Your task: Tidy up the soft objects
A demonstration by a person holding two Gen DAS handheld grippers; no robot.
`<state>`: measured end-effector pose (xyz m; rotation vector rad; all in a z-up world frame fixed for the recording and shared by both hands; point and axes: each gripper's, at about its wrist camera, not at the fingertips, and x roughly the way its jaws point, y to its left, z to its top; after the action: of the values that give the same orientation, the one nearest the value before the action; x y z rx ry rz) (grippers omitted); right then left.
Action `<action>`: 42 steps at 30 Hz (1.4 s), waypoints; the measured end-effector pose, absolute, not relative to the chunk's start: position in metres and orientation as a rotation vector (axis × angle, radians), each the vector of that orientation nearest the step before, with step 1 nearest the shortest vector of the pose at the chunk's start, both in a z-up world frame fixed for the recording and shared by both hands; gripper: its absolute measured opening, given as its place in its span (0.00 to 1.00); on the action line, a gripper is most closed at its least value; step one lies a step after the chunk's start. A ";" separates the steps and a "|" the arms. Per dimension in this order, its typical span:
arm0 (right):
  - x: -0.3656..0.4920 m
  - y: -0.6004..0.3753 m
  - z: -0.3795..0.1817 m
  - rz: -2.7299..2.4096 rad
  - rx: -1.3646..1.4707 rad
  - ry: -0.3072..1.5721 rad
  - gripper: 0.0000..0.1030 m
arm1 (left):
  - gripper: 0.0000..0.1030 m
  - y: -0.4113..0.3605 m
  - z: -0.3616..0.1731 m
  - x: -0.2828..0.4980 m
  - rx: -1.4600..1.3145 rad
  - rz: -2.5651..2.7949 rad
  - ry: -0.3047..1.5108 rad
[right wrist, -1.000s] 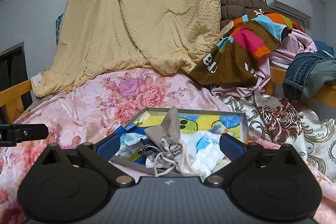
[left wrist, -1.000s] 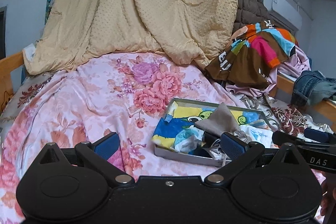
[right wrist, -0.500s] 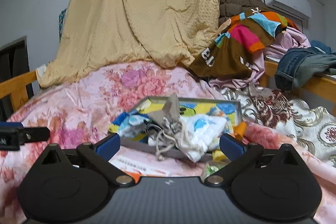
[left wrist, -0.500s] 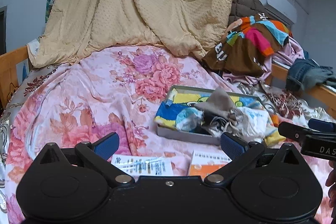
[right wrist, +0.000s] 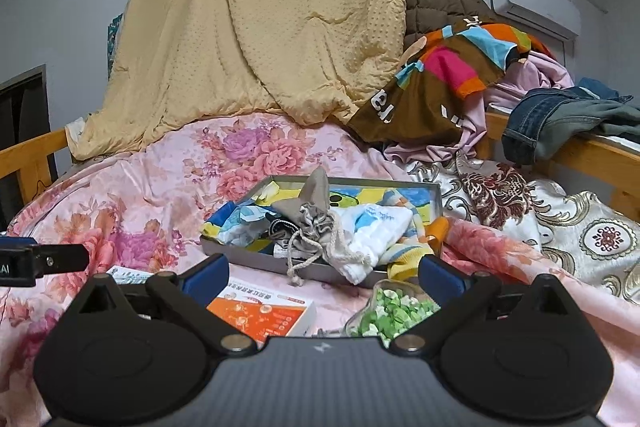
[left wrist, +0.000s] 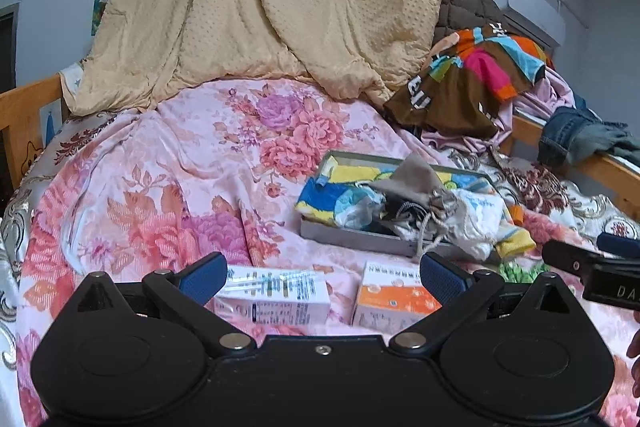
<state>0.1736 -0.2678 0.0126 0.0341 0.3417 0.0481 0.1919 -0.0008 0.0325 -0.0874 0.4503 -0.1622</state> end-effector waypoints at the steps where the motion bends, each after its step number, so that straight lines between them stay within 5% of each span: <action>1: 0.171 -0.268 0.012 0.047 0.035 0.342 1.00 | 0.99 -0.001 0.031 0.189 -0.093 -0.161 0.455; 42: 0.050 -0.261 -0.010 0.000 0.105 0.300 1.00 | 0.99 0.003 0.010 0.095 -0.229 -0.116 0.454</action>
<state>0.0503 -0.2615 -0.0097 0.1050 0.2996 0.0000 0.0955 0.0032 0.0104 -0.2288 0.4541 -0.1161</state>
